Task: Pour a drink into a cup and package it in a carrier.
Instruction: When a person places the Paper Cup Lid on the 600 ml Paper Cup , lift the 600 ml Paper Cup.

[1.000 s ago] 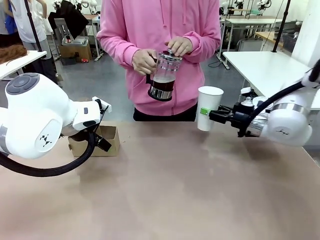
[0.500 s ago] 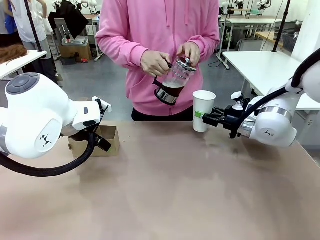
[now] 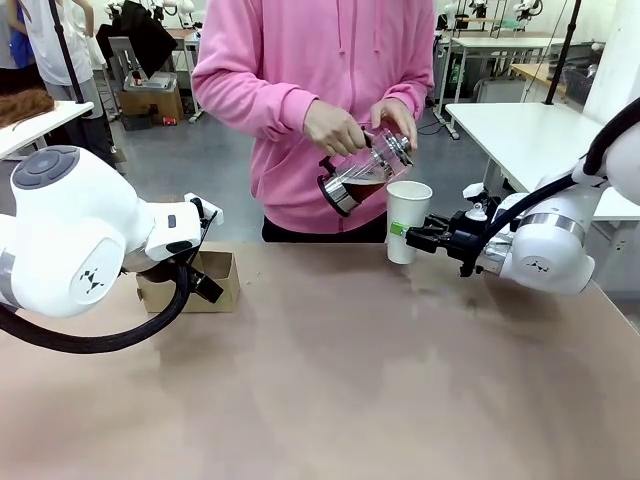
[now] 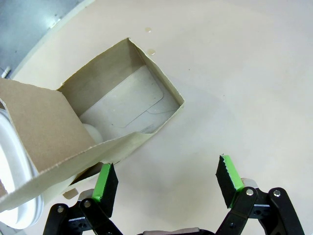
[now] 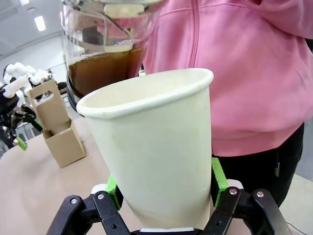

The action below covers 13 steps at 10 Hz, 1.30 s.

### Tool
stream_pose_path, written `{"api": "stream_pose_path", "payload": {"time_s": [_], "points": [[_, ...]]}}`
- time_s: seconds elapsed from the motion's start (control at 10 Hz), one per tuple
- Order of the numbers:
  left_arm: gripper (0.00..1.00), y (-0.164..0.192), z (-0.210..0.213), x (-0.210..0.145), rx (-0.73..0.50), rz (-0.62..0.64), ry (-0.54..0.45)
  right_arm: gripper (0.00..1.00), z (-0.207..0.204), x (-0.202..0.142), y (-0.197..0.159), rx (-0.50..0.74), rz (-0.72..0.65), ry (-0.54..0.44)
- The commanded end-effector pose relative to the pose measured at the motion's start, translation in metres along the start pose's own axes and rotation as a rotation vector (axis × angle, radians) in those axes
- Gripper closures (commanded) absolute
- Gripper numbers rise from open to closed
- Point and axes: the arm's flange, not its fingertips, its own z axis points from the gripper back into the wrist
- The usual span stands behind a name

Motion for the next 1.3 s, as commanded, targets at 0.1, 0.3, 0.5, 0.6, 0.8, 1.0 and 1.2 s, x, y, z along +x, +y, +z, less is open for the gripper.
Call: {"api": "stream_pose_path", "payload": {"time_s": [0.1, 0.3, 0.5, 0.6, 0.8, 1.0, 1.2], "points": [[0.00, 0.0000, 0.0004, -0.0001, -0.001, 0.000, -0.001, 0.20, 0.0023, 0.0040, 0.0053, -0.004, 0.000, -0.004], [0.00, 0.0000, 0.0004, -0.0001, -0.001, 0.000, -0.001, 0.20, 0.0023, 0.0040, 0.0053, -0.004, 0.000, -0.004], [0.00, 0.0000, 0.0004, -0.0001, -0.001, 0.000, -0.001, 0.20, 0.0023, 0.0040, 0.0053, -0.004, 0.000, -0.004], [0.00, 0.0000, 0.0004, -0.0001, -0.001, 0.000, -0.001, 0.20, 0.0023, 0.0040, 0.0053, -0.004, 0.000, -0.004], [0.00, 0.0000, 0.0004, -0.0001, -0.001, 0.000, -0.001, 0.20, 0.0023, 0.0040, 0.0053, -0.004, 0.000, -0.004], [0.00, 0.0000, 0.0004, -0.0001, -0.001, 0.000, -0.001, 0.20, 0.0023, 0.0040, 0.0053, -0.004, 0.000, -0.004], [0.00, 0.0000, 0.0004, -0.0001, -0.001, 0.000, -0.001, 0.20, 0.0023, 0.0040, 0.0053, -0.004, 0.000, -0.004]]}}
